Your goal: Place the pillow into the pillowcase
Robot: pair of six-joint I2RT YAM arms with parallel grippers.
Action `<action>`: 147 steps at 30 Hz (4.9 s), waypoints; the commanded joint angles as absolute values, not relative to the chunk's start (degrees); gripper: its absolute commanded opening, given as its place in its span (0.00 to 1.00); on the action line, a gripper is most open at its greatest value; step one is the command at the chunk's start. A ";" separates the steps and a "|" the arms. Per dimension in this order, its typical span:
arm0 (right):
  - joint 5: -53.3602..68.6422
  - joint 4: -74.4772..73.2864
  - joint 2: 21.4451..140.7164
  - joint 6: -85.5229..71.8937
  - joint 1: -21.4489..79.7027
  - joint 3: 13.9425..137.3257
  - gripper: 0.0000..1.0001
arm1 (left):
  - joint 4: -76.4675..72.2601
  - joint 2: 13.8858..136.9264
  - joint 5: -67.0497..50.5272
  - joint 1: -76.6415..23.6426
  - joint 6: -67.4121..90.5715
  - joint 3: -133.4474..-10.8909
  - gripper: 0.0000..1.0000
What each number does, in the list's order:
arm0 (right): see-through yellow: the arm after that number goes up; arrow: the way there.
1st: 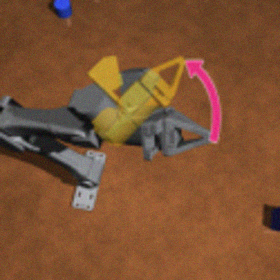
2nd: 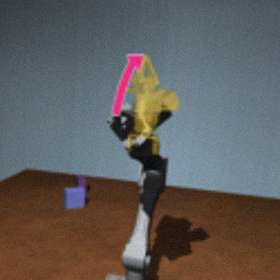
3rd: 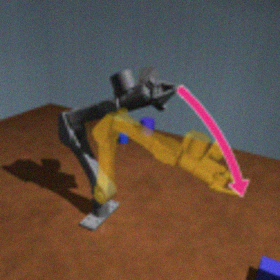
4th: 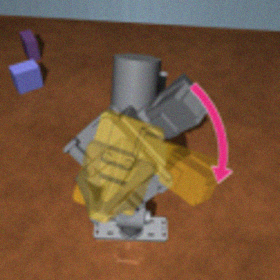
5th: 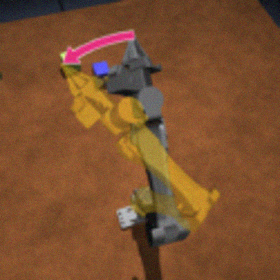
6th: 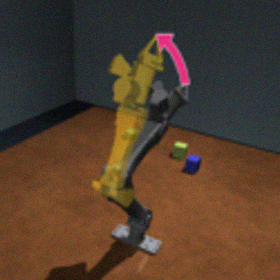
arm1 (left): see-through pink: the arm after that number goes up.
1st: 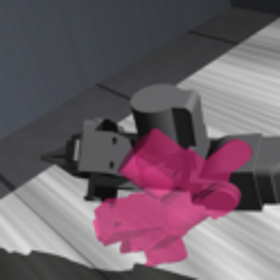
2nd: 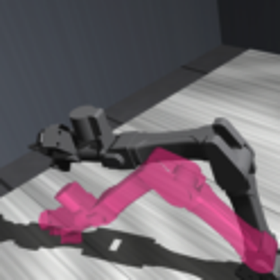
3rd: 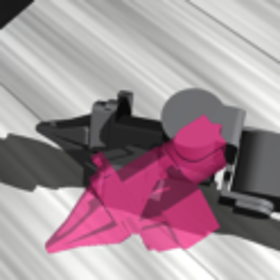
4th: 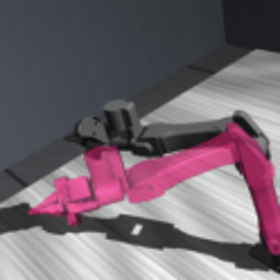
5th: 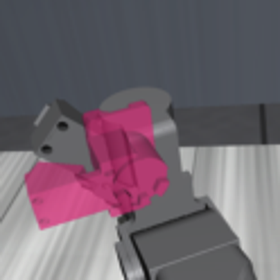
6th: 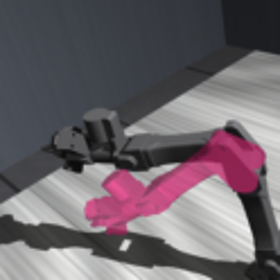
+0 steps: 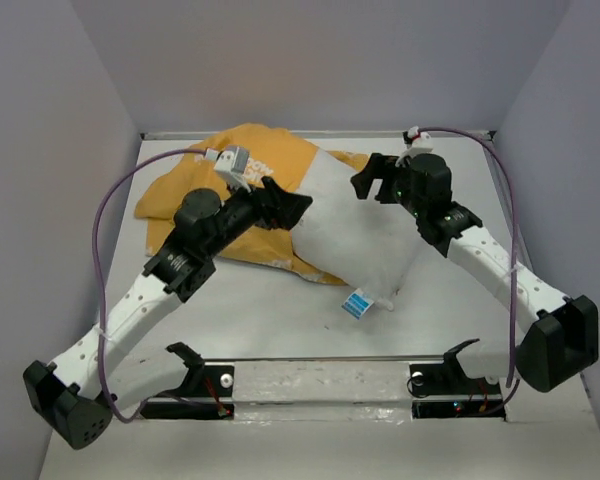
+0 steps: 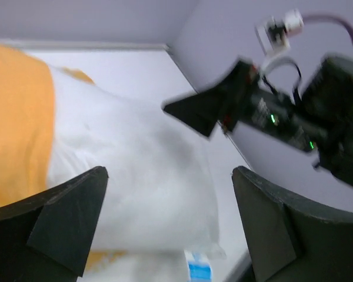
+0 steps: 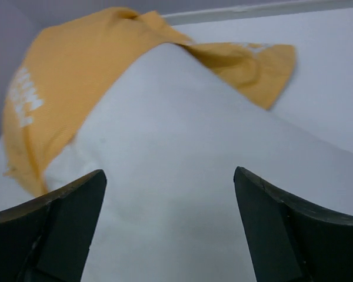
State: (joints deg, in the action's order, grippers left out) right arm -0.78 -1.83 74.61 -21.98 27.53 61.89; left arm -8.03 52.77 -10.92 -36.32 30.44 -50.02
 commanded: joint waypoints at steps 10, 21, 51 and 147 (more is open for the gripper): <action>21.77 -5.81 88.71 -16.33 29.33 60.40 0.00 | 18.72 105.73 8.86 -35.42 -2.45 -104.14 0.96; 3.78 -5.45 68.82 -25.75 38.41 48.78 0.00 | 14.88 104.51 16.24 -36.56 -12.13 -95.30 0.82; 1.32 -1.76 69.79 -25.84 38.41 47.99 0.03 | 15.73 102.13 8.00 -37.27 -14.41 -90.08 0.61; 18.72 57.84 88.86 -33.22 31.20 37.53 0.00 | -3.26 96.94 -29.55 -27.07 9.50 -81.65 0.45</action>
